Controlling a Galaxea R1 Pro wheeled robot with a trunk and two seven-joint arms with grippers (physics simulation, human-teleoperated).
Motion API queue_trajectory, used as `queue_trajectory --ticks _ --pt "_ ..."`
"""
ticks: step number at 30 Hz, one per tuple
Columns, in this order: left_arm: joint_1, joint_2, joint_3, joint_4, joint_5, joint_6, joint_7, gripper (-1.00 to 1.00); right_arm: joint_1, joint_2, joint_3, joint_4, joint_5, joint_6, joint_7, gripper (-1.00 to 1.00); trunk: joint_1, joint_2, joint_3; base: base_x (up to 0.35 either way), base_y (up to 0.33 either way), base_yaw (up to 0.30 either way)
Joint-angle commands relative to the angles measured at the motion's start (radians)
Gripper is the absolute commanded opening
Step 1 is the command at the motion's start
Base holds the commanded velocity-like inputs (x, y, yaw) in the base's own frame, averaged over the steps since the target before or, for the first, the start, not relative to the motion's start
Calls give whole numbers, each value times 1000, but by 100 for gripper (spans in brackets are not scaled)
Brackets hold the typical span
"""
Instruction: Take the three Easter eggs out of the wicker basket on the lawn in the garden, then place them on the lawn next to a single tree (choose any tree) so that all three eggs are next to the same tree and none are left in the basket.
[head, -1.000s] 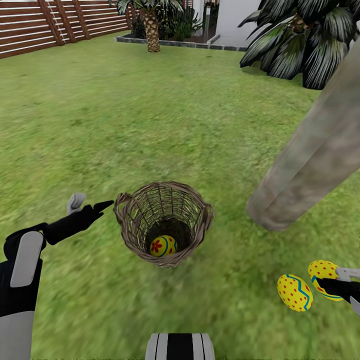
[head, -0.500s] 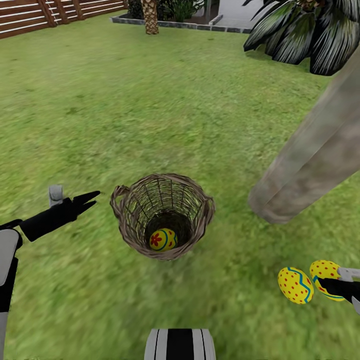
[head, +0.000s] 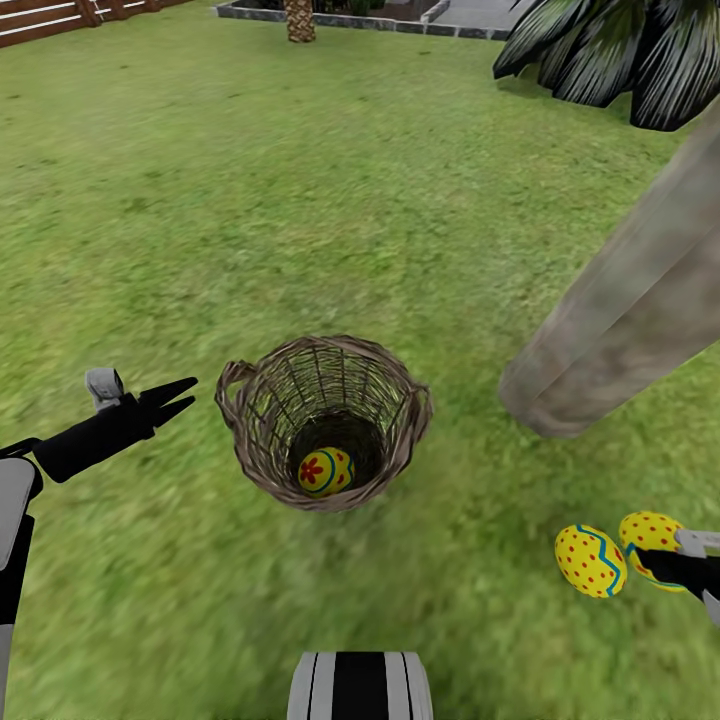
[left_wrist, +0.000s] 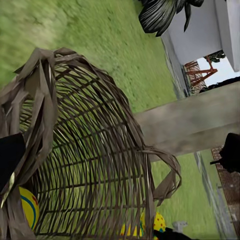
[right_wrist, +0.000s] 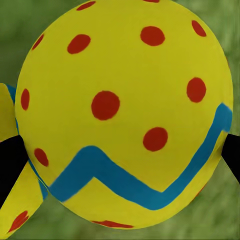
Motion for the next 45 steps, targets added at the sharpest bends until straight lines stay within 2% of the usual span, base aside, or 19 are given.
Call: queue_trajectory --ticks 1,4,11,31,35,36,45 --pt "0 0 1 0 -3 5 -5 100 -1 0 7 -1 -10 -4 -8 -100 0 0 -1 0 0 0" --pt "0 0 1 0 -4 5 -5 100 -1 2 11 -1 -9 -48 -32 -100 0 0 -1 0 0 0" --pt "0 0 1 0 -3 5 -5 100 -1 1 12 -1 -9 -54 -34 -100 0 0 -1 0 0 0" --pt "0 0 1 0 -2 5 -6 100 -1 1 12 -1 -9 -55 -35 -100 9 -5 -78 0 0 0" --pt "0 0 1 1 -2 5 -6 100 -1 1 10 -1 -9 -55 -35 -100 9 -5 -78 0 0 0" --pt "0 0 1 2 -2 5 -7 100 -1 1 10 -1 -9 -55 -35 100 9 -5 -78 0 0 0" --pt "0 0 1 2 -2 5 -7 100 -1 1 7 -1 -11 -55 -35 100 9 -5 -78 0 0 0"
